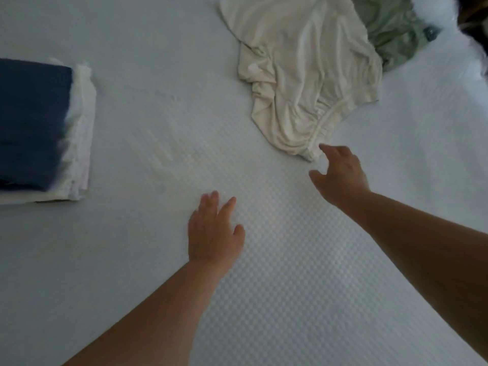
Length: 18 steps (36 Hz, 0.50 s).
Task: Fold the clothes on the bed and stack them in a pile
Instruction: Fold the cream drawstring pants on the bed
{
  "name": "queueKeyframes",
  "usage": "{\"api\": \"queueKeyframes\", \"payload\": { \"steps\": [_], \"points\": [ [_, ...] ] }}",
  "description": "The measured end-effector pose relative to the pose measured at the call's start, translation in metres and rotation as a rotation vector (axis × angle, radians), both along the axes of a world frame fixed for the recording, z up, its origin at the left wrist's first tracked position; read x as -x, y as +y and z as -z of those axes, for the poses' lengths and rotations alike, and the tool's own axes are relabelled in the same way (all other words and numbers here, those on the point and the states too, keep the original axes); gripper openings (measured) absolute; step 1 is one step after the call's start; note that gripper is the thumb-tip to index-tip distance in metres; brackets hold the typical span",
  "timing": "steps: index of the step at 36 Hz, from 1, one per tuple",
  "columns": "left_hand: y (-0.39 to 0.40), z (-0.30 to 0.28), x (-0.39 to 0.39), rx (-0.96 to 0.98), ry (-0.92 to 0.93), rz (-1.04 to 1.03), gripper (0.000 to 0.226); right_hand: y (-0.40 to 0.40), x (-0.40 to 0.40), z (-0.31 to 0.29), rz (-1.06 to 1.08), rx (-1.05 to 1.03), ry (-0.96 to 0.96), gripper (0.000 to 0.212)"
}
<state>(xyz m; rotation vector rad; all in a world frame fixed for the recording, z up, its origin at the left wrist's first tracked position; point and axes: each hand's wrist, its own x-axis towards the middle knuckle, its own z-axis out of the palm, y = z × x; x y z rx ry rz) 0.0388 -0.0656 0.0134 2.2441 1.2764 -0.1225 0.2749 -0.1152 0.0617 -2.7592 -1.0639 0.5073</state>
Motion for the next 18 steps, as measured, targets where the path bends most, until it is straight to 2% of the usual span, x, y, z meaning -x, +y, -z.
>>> {"api": "queueKeyframes", "payload": {
  "steps": [2, 5, 7, 11, 15, 17, 18],
  "points": [
    [-0.01, 0.018, -0.007, -0.043, 0.129, 0.026, 0.069, 0.011, -0.019, 0.01, -0.109, -0.018, -0.028, 0.072],
    [-0.017, 0.038, -0.008, -0.102, 0.2, 0.041, 0.072, 0.026, -0.039, 0.031, -0.219, 0.097, 0.022, 0.079],
    [-0.015, 0.046, -0.009, -0.094, 0.235, 0.042, 0.072, 0.029, -0.045, 0.047, -0.231, 0.105, 0.039, 0.07],
    [-0.008, 0.047, -0.012, -0.022, 0.319, 0.051, 0.073, 0.023, -0.043, 0.056, -0.146, -0.11, -0.064, 0.034],
    [0.005, 0.021, -0.024, 0.144, 0.389, 0.057, 0.075, 0.001, -0.024, 0.033, -0.173, -0.289, -0.071, 0.026],
    [0.008, -0.004, -0.033, 0.197, 0.322, 0.009, 0.08, -0.019, -0.006, 0.01, -0.222, -0.388, -0.005, 0.021],
    [0.006, -0.019, -0.036, 0.191, 0.225, -0.042, 0.084, -0.03, 0.005, -0.003, -0.254, -0.415, 0.036, 0.02]
  ]
}}
